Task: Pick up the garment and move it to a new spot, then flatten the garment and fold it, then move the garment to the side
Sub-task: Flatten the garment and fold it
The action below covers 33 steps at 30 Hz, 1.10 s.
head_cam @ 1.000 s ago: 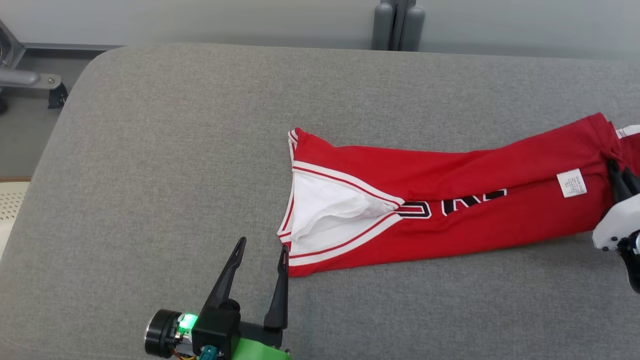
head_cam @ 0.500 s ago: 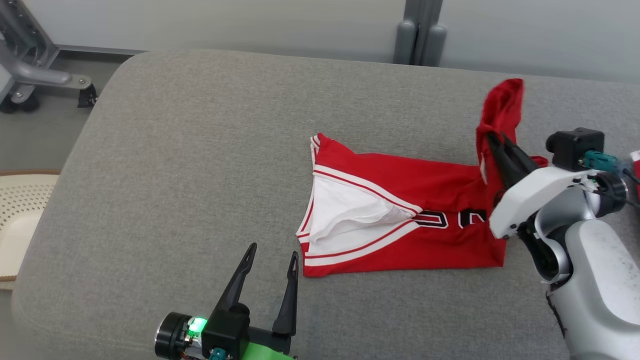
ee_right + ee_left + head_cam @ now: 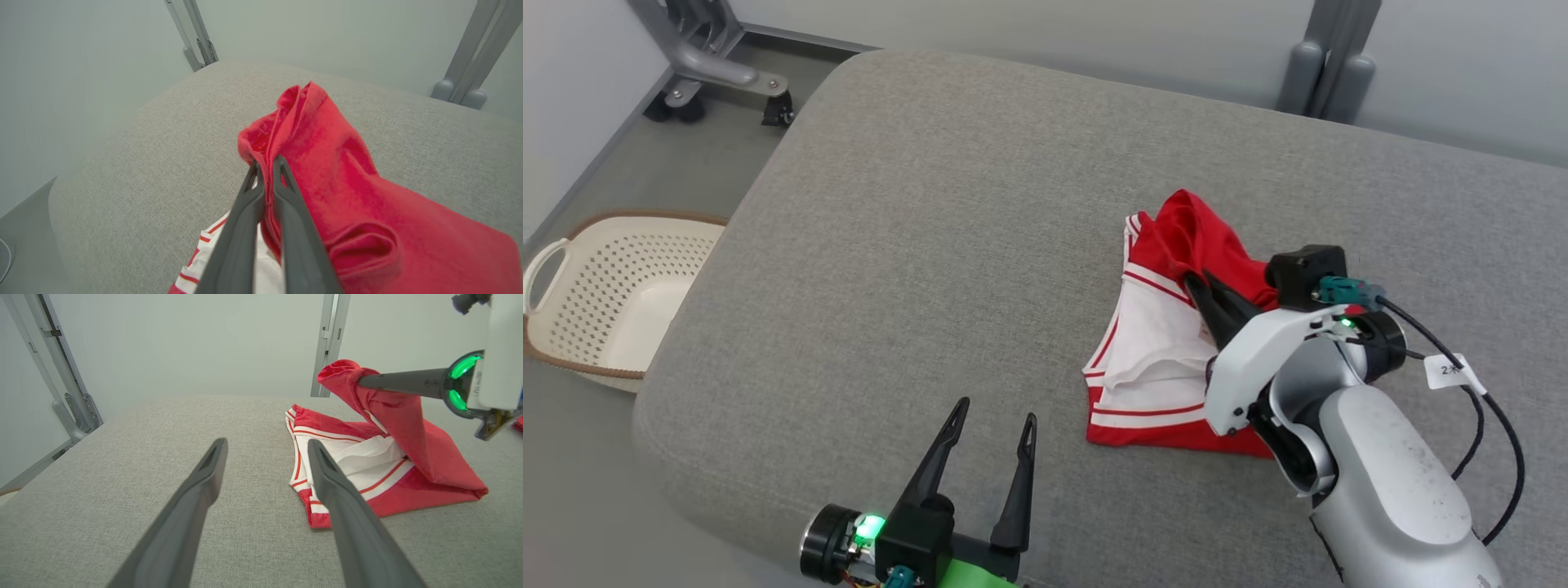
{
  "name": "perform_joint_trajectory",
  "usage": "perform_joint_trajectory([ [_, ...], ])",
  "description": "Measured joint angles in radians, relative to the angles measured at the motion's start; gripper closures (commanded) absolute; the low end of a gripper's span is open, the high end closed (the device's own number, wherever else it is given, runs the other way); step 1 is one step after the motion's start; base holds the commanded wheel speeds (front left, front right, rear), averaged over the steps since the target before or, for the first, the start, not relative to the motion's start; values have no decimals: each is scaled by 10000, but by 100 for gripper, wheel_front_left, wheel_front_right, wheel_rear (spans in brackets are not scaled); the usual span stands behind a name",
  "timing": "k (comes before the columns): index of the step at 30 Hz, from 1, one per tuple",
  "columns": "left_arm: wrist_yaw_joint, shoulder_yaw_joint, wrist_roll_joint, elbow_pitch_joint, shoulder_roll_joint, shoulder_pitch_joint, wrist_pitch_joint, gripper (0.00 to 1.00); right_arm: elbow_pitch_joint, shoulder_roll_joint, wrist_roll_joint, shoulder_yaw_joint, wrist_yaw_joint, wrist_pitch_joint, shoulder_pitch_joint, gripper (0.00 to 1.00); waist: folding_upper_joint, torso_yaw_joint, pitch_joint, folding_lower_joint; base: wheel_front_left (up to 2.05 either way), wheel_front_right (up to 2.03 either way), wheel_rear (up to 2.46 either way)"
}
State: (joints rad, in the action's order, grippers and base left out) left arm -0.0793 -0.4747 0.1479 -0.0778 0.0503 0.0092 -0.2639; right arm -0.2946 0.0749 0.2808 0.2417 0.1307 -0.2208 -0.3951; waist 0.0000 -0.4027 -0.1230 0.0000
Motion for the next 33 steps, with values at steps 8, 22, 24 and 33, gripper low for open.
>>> perform_joint_trajectory([
  [8,-48,-117,73,-119,0,-9,0,0,-809,-234,882,560,0,642,-319,0,0,-254,-19,0,0,0,0],
  [22,-48,178,-82,-111,-6,39,0,0,685,600,2217,-543,-2,2119,245,0,0,894,252,0,0,0,0],
  [24,-90,336,-105,-71,-4,62,0,0,746,844,2253,-738,-2,2401,569,0,0,1158,312,0,0,0,0],
  [33,-88,1083,63,-54,-8,279,0,0,334,1396,2155,-1204,-2,3517,2217,0,0,2401,553,0,0,0,0],
])
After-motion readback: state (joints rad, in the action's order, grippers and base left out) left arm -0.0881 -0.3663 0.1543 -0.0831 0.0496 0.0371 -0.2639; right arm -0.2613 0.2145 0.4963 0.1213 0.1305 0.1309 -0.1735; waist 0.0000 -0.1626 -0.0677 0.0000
